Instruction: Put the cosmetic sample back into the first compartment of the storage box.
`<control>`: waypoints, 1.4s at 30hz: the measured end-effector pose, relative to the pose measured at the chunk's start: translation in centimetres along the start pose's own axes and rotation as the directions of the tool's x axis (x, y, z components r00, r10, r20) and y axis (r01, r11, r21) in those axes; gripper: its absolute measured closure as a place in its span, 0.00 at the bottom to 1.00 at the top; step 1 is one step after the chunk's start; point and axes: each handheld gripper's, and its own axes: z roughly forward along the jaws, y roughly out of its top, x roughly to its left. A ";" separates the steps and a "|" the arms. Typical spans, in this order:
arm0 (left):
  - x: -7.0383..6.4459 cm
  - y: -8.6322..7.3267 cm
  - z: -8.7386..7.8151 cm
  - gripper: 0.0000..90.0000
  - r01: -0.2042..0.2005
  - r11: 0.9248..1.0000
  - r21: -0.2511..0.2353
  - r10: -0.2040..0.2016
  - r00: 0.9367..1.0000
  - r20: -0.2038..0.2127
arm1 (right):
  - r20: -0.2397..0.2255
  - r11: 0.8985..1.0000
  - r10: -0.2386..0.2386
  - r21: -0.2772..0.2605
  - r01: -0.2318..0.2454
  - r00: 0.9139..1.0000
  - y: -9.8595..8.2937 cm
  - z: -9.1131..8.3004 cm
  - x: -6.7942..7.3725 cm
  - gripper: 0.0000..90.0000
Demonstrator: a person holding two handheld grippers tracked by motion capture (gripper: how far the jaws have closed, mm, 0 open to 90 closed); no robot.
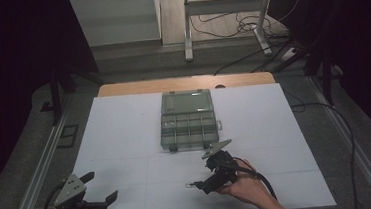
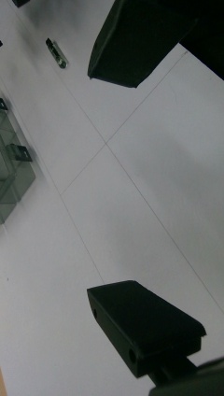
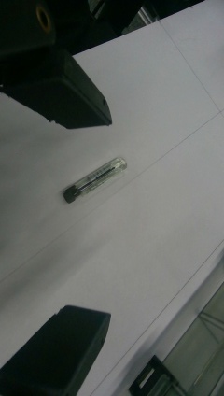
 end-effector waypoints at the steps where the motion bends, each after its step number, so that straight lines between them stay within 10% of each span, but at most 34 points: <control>1: 0.0 0.0 0.0 0.01 -0.003 1.000 -0.001 0.003 1.000 0.000 | 0.004 1.000 -0.008 0.005 0.008 1.000 0.1 0.1 0.1 0.13; 30: 0.1 0.0 0.0 0.01 0.000 1.000 -0.001 0.000 1.000 0.009 | -0.023 0.966 -0.214 0.143 0.215 0.977 0.8 3.9 1.8 0.87; 42: 0.1 0.0 0.0 0.01 0.003 1.000 0.000 -0.003 1.000 0.013 | -0.025 0.973 -0.192 0.129 0.193 0.981 0.8 3.6 1.7 0.89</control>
